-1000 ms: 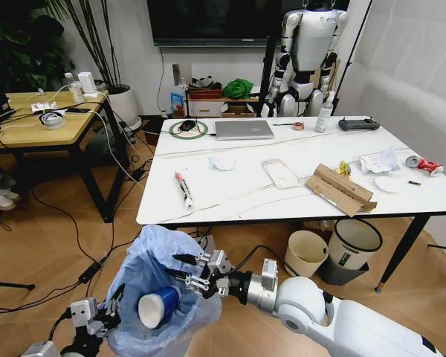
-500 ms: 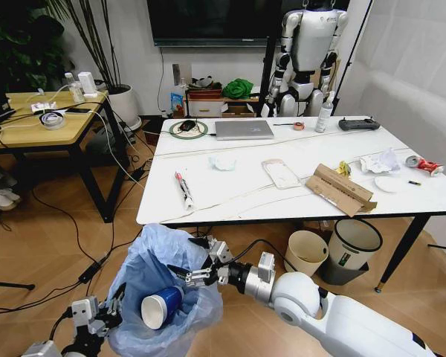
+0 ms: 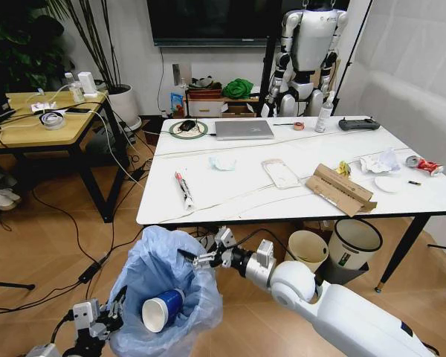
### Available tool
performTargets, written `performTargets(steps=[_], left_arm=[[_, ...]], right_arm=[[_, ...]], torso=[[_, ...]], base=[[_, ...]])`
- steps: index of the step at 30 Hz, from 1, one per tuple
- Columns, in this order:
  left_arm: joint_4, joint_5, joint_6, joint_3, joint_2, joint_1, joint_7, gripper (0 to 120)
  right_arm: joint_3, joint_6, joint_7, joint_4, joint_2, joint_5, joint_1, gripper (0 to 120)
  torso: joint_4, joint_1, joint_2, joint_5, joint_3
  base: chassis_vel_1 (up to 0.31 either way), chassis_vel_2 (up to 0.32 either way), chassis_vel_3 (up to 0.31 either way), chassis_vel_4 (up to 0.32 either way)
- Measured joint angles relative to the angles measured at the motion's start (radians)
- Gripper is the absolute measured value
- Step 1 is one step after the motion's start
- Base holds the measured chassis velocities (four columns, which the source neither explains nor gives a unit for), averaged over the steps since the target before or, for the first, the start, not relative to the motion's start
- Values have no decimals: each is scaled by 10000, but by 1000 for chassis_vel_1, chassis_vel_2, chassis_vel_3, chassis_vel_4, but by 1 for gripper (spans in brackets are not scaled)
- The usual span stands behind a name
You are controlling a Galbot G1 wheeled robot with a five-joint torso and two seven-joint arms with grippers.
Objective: Pick up the trash bin and place the trash from the table into it.
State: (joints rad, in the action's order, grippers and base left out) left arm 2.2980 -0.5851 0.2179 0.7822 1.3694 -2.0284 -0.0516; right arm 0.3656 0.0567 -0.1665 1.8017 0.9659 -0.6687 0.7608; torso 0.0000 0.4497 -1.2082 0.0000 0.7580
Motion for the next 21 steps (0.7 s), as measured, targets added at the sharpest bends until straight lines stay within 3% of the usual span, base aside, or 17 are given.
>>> performTargets(steps=[12, 18, 21], left_arm=[[-27, 30, -36, -10, 10, -41, -61, 1], [61, 63, -89, 73, 48, -194, -114, 1], [98, 60, -99, 162, 59, -256, -118, 1]], right_arm=[[-242, 17, 162, -700, 383, -149, -551, 100], [-360, 235, 463, -1422, 1103, -603, -1287, 100], [-243, 427, 686, -2087, 1914, -849, -1713, 100]], torso=[[-2, 0, 0, 0, 0], [0, 0, 0, -1, 0], [-2, 0, 0, -3, 0]], base=[[0, 0, 0, 0], [0, 0, 0, 0], [0, 0, 0, 0]])
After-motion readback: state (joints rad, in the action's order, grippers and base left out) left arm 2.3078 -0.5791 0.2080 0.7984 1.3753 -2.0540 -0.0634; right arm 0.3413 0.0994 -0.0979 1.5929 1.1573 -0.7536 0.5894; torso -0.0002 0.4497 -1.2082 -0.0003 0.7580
